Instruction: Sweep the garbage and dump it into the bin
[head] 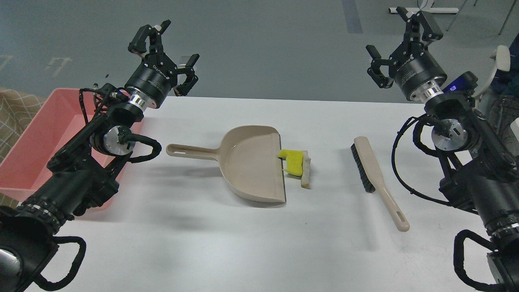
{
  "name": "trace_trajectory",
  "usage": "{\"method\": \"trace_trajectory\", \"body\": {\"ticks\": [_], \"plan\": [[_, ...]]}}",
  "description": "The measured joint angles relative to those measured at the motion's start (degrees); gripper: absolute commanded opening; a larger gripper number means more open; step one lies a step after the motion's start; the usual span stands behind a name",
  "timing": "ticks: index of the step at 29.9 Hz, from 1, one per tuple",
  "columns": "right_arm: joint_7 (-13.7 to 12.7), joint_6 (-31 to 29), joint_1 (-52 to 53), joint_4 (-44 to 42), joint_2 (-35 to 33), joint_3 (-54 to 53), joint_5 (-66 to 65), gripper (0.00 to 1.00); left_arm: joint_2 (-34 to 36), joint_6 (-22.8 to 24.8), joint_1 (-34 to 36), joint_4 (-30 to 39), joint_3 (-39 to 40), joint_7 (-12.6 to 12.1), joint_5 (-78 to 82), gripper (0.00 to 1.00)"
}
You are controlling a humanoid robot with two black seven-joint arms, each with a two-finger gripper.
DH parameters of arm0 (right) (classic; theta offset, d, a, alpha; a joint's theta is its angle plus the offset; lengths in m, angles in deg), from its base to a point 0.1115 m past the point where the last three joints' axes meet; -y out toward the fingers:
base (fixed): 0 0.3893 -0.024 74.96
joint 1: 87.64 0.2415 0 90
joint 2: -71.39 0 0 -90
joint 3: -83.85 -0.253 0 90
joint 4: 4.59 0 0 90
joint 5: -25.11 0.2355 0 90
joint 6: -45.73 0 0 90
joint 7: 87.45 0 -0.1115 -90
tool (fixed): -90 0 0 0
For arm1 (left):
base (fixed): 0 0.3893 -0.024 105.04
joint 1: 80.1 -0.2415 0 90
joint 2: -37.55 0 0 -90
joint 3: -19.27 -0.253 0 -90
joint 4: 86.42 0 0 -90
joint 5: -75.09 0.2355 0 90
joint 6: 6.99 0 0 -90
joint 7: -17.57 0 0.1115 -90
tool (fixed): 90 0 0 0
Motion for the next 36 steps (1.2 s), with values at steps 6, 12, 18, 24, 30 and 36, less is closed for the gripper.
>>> {"method": "trace_trajectory", "body": {"ticks": [6, 12, 18, 24, 30, 36], "plan": [[0.03, 0.45, 0.41, -0.28, 0.19, -0.17, 0.0, 1.0, -0.67, -0.4, 0.13, -0.05, -0.42, 0.14, 0.66, 0.98], [0.03, 0.36, 0.45, 0.01, -1.51, -0.19, 0.25, 1.0, -0.68, -0.68, 1.45, -0.29, -3.55, 1.03, 1.0, 0.98], [0.03, 0.07, 0.45, 0.04, -1.54, -0.09, 0.29, 1.0, 1.83, -0.54, 4.51, -0.33, -8.33, 2.24, 1.07, 0.98], [0.03, 0.11, 0.1, 0.04, -2.38, -0.01, 0.29, 1.0, 2.63, -0.56, 5.22, -0.29, -9.75, 3.06, 0.83, 0.98], [0.03, 0.13, 0.13, 0.18, -2.68, 0.21, 0.35, 1.0, 2.4, -0.86, 5.23, -0.18, -9.83, 4.5, 0.89, 0.98], [0.03, 0.08, 0.46, 0.28, -2.71, 0.11, 0.35, 1.0, 2.85, -0.86, 5.18, 0.29, -9.46, 4.62, 0.66, 0.98]]}}
